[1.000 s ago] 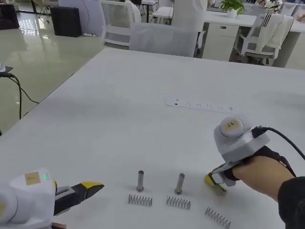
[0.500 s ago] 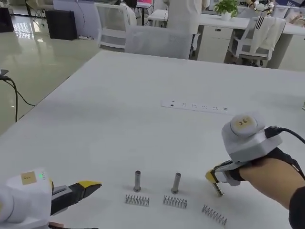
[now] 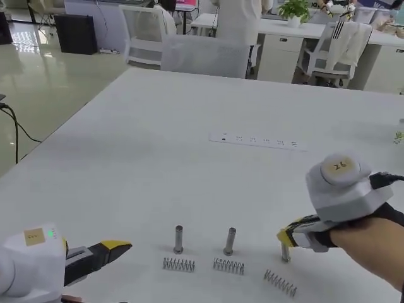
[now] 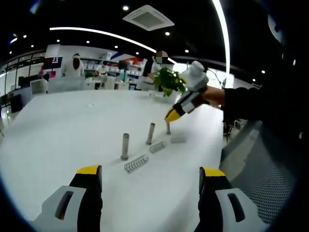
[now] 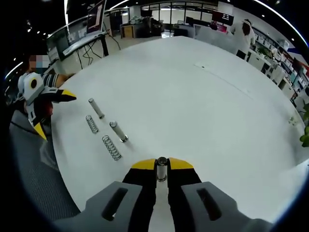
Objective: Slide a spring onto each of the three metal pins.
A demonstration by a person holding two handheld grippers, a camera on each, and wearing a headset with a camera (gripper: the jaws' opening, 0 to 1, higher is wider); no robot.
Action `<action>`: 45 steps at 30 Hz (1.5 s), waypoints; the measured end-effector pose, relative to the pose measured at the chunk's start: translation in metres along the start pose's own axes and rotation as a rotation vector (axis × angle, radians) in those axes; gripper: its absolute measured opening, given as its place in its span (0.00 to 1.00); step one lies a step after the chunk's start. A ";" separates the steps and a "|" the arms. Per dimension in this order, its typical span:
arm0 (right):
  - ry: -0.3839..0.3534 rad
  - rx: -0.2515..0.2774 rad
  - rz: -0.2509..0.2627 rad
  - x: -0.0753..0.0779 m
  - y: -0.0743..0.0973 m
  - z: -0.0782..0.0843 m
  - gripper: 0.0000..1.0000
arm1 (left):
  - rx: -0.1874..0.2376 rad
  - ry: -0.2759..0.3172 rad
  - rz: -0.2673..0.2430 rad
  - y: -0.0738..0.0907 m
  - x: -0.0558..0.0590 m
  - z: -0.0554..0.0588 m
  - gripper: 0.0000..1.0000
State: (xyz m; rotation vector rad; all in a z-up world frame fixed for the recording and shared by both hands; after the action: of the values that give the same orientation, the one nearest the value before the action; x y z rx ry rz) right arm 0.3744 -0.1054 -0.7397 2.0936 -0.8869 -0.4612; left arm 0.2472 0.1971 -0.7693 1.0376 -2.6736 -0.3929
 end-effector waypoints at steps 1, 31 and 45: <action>0.003 0.005 0.001 0.000 0.000 0.001 0.05 | 0.001 0.000 0.000 0.000 0.000 0.000 0.79; -0.005 0.042 -0.022 0.001 0.003 0.017 0.05 | -0.004 -0.010 0.000 0.003 0.002 -0.002 0.78; 0.012 0.005 -0.032 -0.001 -0.001 0.026 0.12 | -0.003 -0.011 -0.001 0.004 0.001 -0.003 0.77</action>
State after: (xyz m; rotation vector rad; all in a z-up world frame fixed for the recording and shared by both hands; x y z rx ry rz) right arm 0.3587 -0.1179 -0.7563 2.1152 -0.8495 -0.4628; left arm 0.2455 0.1987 -0.7650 1.0386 -2.6820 -0.4041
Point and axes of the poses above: the centre of the closed fingertips' face, and the gripper's own axes: y roughly backward along the fingers, x roughly to its right, z roughly out of its underside, the point moved 10 cm from there along y, roughly backward along the fingers, and after that the axes turned 3 degrees about -y, right-handed, at the moved point
